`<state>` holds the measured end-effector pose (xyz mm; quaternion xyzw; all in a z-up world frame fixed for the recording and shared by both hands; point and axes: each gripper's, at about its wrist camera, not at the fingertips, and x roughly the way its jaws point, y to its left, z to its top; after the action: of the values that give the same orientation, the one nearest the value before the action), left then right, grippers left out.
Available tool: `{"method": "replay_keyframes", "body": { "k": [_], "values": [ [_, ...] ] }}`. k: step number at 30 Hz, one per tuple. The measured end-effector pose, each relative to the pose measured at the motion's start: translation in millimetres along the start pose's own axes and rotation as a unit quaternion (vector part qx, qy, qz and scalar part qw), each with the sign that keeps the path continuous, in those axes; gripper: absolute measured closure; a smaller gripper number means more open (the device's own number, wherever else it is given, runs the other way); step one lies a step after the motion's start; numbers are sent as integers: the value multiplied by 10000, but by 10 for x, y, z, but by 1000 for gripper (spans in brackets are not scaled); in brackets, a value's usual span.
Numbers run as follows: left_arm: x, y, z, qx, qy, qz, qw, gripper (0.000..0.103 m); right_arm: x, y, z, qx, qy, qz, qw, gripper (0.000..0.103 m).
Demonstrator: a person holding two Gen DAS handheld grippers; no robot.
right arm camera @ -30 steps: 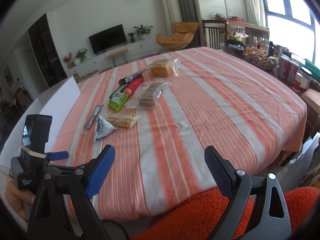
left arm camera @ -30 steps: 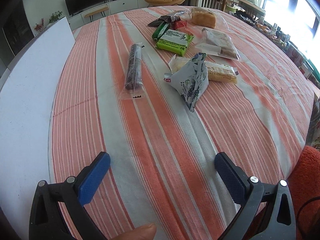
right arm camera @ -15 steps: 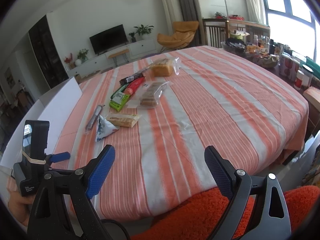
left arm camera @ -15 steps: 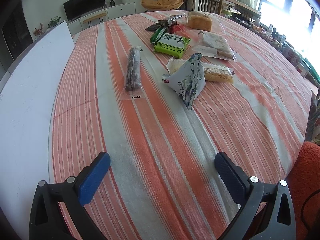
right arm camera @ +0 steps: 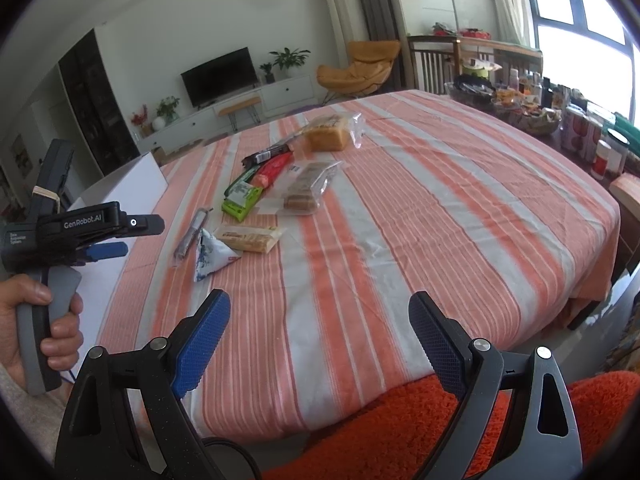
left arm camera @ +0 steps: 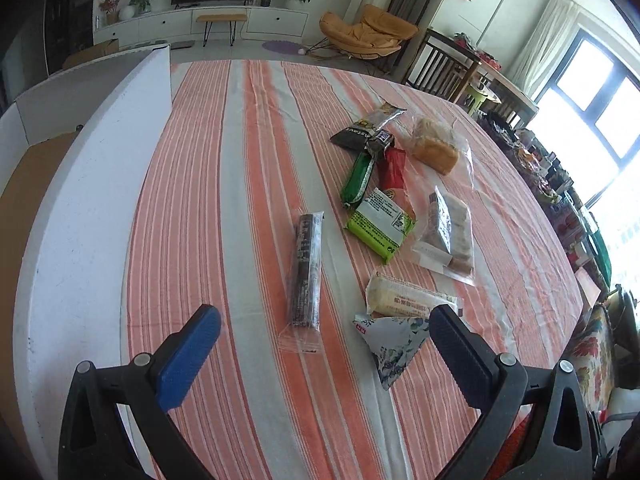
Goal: Organize snacks
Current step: 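Lower the left tool onto the dark wrapped stick and close on it, then grasp the white-and-blue triangular packet with the right tool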
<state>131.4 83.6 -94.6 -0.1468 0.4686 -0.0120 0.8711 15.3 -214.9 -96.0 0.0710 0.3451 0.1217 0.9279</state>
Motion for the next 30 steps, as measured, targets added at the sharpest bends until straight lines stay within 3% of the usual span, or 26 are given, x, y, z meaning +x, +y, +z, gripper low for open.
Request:
{"method": "replay_keyframes", "body": {
  "k": [3,7,8,9,13,17,21,24,25,30],
  "values": [
    [321,32,147,-7,201,292,9994,3,-10,-15,-5,13,-5,10,10000,10],
    [670,-8,185,344,458,707,9959,19,-21,-41,-6,78,1,31,10000,10],
    [730,-14,180,406,530,744,9950,27,-19,-45,-6,90,6,38,10000,10],
    [743,-39,168,520,494,850,9938,28,-17,-48,-5,101,15,46,9999,10],
    [671,-126,44,978,390,949,9899,83,-5,-61,2,124,42,89,9999,10],
    [455,-63,-225,935,501,783,9913,83,-9,-117,-1,237,61,362,9990,10],
    [196,1,-582,941,514,630,9922,83,119,-73,49,233,542,996,9933,10],
    [117,53,-721,926,369,749,9922,83,473,100,132,266,1432,2094,9669,10],
    [97,52,-751,946,312,783,9919,82,614,170,152,297,1703,2240,9591,13],
    [126,9,-766,1104,155,910,9896,81,1191,550,319,-123,1967,1747,9647,13]
  ]
}}
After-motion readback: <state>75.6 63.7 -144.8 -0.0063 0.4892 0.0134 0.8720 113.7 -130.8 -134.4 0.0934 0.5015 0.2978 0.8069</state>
